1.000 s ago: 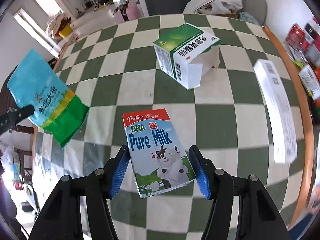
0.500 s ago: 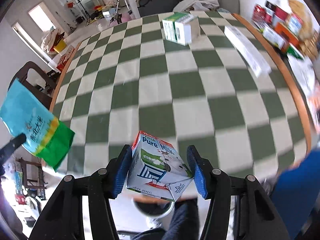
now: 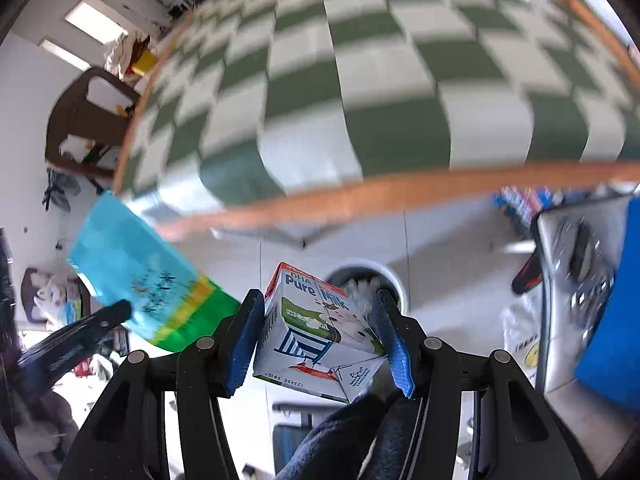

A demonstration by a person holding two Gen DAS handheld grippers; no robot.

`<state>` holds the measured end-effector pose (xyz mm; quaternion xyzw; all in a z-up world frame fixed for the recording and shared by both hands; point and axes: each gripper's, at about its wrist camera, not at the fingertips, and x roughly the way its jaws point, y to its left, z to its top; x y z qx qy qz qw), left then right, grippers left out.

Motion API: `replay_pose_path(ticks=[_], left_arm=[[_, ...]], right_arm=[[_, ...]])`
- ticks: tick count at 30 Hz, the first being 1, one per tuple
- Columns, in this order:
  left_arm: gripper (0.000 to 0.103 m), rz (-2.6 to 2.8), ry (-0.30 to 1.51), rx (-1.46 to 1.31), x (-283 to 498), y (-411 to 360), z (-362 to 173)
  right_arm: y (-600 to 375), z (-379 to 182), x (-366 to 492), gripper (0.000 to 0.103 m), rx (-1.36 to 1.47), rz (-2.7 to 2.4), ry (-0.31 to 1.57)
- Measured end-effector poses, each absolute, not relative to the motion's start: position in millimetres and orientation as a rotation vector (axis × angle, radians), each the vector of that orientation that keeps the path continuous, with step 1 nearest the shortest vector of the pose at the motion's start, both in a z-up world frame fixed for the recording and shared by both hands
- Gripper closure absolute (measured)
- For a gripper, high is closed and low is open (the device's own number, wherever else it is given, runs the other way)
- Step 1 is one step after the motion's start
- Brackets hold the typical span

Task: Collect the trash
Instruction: 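Lift the milk carton and rice bag and carry both toward the bin, then open both tools over the bin, dropping the carton and rice bag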

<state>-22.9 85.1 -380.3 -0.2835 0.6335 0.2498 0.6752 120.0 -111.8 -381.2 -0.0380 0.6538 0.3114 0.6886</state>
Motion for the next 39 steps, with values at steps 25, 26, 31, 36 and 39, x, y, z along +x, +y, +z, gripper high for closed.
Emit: replay_pose_path(ticks=[25, 26, 31, 36, 39], left_arm=[[0.0, 0.497, 1.662, -0.753, -12.4, 85.2, -743.9], [0.0, 0.504, 1.662, -0.736, -16.1, 84.7, -740.6], [0.0, 0.522, 1.657, -0.654, -30.7, 80.2, -719.9], [0.0, 0.536, 1.65, -0.591, -38.3, 71.9, -702.2], [0.0, 0.539, 1.639, -0.592, -43.4, 68.2, -687.8]], right_arm=[[-127.1, -832.6, 123.0, 0.003, 0.027, 0.499, 1.831], [-125.7, -832.0, 120.7, 0.002, -0.013, 0.498, 1.822], [-114.9, -813.7, 106.3, 0.0, -0.243, 0.481, 1.732], [-110.4, -793.1, 91.3, 0.0, -0.377, 0.467, 1.672], [-111.5, -784.3, 82.9, 0.0, -0.394, 0.467, 1.665]])
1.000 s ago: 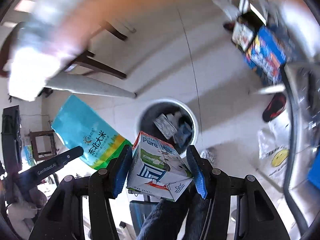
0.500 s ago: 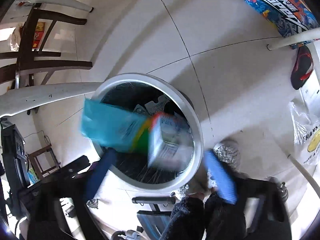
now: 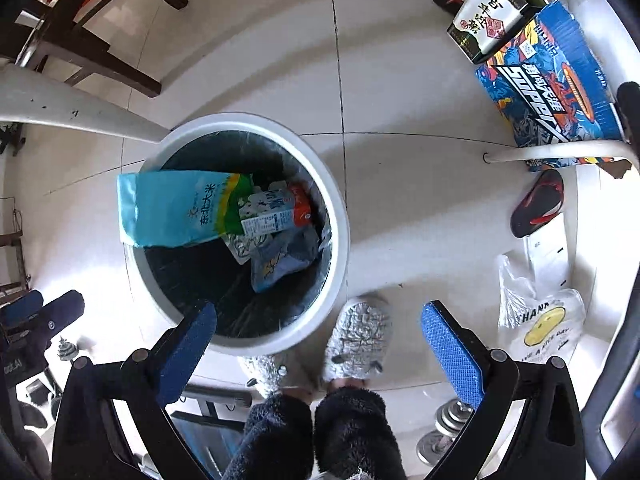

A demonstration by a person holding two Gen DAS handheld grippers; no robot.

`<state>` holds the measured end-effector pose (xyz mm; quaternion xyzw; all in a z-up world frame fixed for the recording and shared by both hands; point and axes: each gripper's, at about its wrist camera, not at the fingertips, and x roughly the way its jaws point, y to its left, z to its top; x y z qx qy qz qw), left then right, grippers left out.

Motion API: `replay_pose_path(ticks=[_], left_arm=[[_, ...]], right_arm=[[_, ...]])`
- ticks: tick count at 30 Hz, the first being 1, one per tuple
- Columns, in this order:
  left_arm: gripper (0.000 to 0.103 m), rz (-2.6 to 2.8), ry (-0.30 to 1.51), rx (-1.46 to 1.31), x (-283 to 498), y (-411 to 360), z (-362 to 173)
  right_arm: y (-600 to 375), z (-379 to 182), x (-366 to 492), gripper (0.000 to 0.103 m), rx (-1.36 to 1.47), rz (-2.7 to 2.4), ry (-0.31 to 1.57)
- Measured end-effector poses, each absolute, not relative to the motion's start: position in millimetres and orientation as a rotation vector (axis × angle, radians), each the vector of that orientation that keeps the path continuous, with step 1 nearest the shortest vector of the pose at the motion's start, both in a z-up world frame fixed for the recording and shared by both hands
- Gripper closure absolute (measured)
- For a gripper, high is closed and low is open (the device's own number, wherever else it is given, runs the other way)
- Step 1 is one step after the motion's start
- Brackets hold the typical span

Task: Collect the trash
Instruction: 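Open both tools over the bin, dropping the carton and rice bag, then move both tools back over the table toward the two remaining boxes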

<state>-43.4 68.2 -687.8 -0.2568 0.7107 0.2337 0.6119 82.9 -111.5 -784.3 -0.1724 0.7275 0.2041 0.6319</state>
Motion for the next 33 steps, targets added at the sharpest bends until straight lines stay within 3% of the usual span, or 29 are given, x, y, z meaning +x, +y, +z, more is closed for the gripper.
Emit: replay_pose_path(ticks=[13, 33], left_arm=[[0.0, 0.512, 1.602, -0.589, -60.0, 40.3, -603.8], [0.0, 0.459, 1.522, -0.519, -71.7, 27.9, -388.9]], right_arm=[[-126.0, -684.3, 66.4, 0.0, -0.373, 0.463, 1.604], [-152.7, -411.2, 49.5, 0.0, -0.329, 0.501, 1.522]])
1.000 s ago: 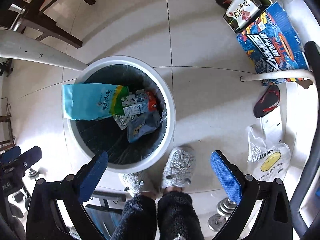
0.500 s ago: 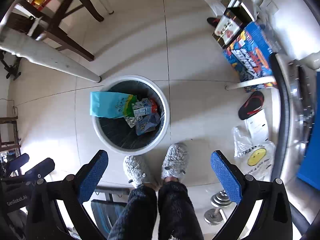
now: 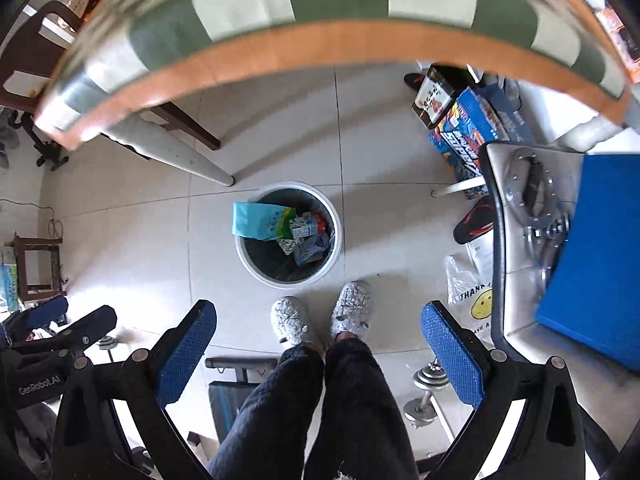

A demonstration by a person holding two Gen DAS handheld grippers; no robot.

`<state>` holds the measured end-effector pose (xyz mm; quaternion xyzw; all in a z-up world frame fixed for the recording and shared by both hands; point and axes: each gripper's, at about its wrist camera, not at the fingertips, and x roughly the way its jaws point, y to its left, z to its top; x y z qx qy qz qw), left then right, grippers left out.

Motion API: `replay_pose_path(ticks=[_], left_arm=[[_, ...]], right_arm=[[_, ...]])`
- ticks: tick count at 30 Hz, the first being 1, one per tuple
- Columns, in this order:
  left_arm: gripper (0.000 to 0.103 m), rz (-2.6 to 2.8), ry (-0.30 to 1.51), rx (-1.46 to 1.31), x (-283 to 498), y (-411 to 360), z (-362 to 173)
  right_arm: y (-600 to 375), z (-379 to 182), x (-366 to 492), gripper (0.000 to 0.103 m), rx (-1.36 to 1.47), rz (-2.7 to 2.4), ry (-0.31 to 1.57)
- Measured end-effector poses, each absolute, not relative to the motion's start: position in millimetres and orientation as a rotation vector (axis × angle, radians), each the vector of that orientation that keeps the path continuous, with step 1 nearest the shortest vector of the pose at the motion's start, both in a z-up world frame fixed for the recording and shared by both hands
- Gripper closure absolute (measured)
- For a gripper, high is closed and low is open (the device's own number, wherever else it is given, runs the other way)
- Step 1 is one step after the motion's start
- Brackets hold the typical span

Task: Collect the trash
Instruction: 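Move both tools back over the table toward the two remaining boxes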

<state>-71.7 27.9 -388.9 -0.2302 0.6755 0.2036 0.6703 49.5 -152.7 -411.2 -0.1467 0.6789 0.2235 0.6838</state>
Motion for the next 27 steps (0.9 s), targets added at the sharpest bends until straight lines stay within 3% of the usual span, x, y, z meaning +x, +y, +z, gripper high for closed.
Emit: replay_pose_path(ticks=[13, 20, 27], left_arm=[[0.0, 0.541, 1.344, -0.381, -16.8, 59.5, -279.3], [0.0, 0.56, 1.185, -0.283, 98.9, 78.2, -213.1], [0.0, 0.511, 1.148, -0.105, 266.7, 85.3, -189.0]], right_arm=[[-137.9, -296.6, 73.2, 0.0, -0.176, 0.551, 1.478], [-129.9, -228.2, 160.2, 0.0, -0.08, 0.514, 1.355], [-135.7, -199.6, 299.7, 0.0, -0.098, 0.446, 1.305]])
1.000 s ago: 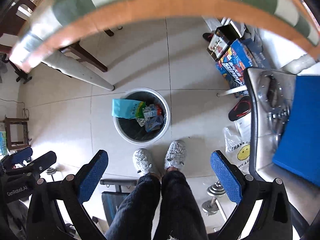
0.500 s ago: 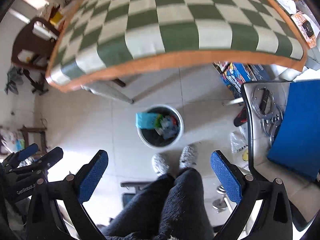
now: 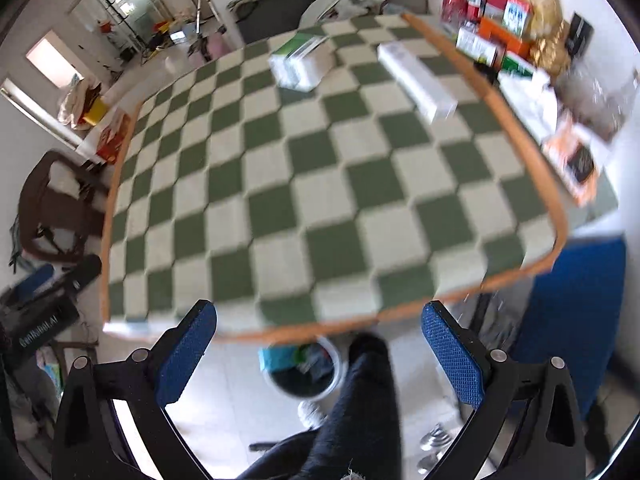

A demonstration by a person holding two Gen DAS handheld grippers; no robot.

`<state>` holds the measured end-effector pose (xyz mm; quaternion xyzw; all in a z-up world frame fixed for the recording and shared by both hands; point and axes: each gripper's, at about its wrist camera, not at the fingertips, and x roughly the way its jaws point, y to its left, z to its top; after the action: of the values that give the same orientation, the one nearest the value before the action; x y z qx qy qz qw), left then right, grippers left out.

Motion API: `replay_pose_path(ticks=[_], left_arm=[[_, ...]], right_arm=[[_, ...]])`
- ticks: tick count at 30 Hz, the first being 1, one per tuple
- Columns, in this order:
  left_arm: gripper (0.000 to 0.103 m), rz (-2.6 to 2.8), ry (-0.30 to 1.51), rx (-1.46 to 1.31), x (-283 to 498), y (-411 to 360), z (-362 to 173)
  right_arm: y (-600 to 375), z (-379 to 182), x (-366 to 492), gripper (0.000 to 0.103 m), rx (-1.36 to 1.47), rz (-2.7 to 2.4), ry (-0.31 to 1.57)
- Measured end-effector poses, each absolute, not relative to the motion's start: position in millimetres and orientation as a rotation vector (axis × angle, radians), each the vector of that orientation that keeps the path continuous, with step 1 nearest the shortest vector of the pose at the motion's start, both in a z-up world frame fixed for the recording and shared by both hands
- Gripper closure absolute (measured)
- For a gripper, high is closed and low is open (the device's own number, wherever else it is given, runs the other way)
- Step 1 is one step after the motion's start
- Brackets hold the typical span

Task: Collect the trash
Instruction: 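Move both tools back over the table toward the two remaining boxes, then grasp the green medicine box with the left tool while the right grasps the white barcode box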

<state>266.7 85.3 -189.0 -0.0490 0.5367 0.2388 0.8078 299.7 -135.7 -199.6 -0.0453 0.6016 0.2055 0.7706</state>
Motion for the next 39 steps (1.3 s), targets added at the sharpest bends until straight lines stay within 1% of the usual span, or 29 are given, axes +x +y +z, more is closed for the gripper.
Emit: replay_pose_path(ticks=[3, 6, 10, 12, 16, 19, 24, 25, 26, 27, 28, 29, 30, 31, 33, 34, 35, 37, 39], left_arm=[[0.0, 0.48, 1.174, -0.032, 344.2, 90.3, -191.8], [0.0, 0.449, 1.218, 0.039, 418.2, 93.4, -205.6], [0.0, 0.4, 1.297, 0.1, 494.7, 96.4, -235.3], [0.0, 0.373, 1.342, 0.112, 530.0, 99.6, -253.9], [0.0, 0.322, 1.425, 0.133, 582.5, 103.7, -289.3], [0.0, 0.29, 1.472, 0.137, 604.0, 104.6, -306.2], [0.0, 0.229, 1.55, 0.133, 620.3, 103.1, -333.8], [0.005, 0.226, 1.558, 0.133, 620.8, 102.7, -337.3], [0.019, 0.226, 1.562, 0.129, 623.0, 102.5, -340.1], [0.026, 0.224, 1.57, 0.115, 623.5, 103.2, -342.7], [0.026, 0.229, 1.575, 0.112, 624.1, 103.7, -344.2], [0.027, 0.231, 1.567, 0.108, 624.1, 103.8, -343.9], [0.028, 0.233, 1.563, 0.1, 623.8, 104.3, -343.4], [0.031, 0.245, 1.558, 0.093, 623.0, 104.9, -341.7], [0.032, 0.251, 1.551, 0.073, 622.4, 106.1, -338.9], [0.032, 0.258, 1.55, 0.064, 621.0, 107.1, -337.1], [0.032, 0.272, 1.547, 0.058, 619.8, 107.5, -336.0], [0.032, 0.303, 1.538, 0.041, 616.0, 107.9, -333.5], [0.032, 0.33, 1.531, 0.017, 610.1, 109.1, -331.7]], right_arm=[[-134.8, -205.1, 374.0, 0.0, -0.102, 0.421, 1.312], [-132.2, -221.2, 451.5, 0.0, -0.107, 0.397, 1.336], [-126.7, -258.0, 548.8, 0.0, -0.098, 0.349, 1.397], [-124.6, -277.1, 582.0, 0.0, -0.108, 0.332, 1.421], [-116.5, -322.3, 645.7, 0.0, -0.129, 0.305, 1.472], [-110.5, -357.7, 683.0, 0.0, -0.131, 0.29, 1.529], [-101.5, -391.5, 710.8, 0.0, -0.151, 0.296, 1.579], [-100.4, -394.9, 712.9, 0.0, -0.154, 0.298, 1.585], [-98.7, -399.7, 715.8, 0.0, -0.157, 0.304, 1.592], [-97.4, -403.1, 718.0, 0.002, -0.157, 0.308, 1.595], [-96.6, -404.9, 719.0, 0.006, -0.159, 0.311, 1.595], [-95.1, -407.8, 720.5, 0.012, -0.167, 0.313, 1.596], [-94.4, -409.8, 721.6, 0.012, -0.171, 0.313, 1.597], [-92.1, -410.6, 723.5, 0.015, -0.179, 0.313, 1.589], [-87.4, -409.9, 723.9, 0.021, -0.226, 0.311, 1.565], [-86.8, -410.0, 722.8, 0.026, -0.244, 0.303, 1.556], [-86.1, -409.6, 722.9, 0.034, -0.256, 0.297, 1.548], [-83.2, -407.2, 724.4, 0.045, -0.274, 0.289, 1.522], [-84.9, -405.3, 725.4, 0.046, -0.249, 0.292, 1.517]])
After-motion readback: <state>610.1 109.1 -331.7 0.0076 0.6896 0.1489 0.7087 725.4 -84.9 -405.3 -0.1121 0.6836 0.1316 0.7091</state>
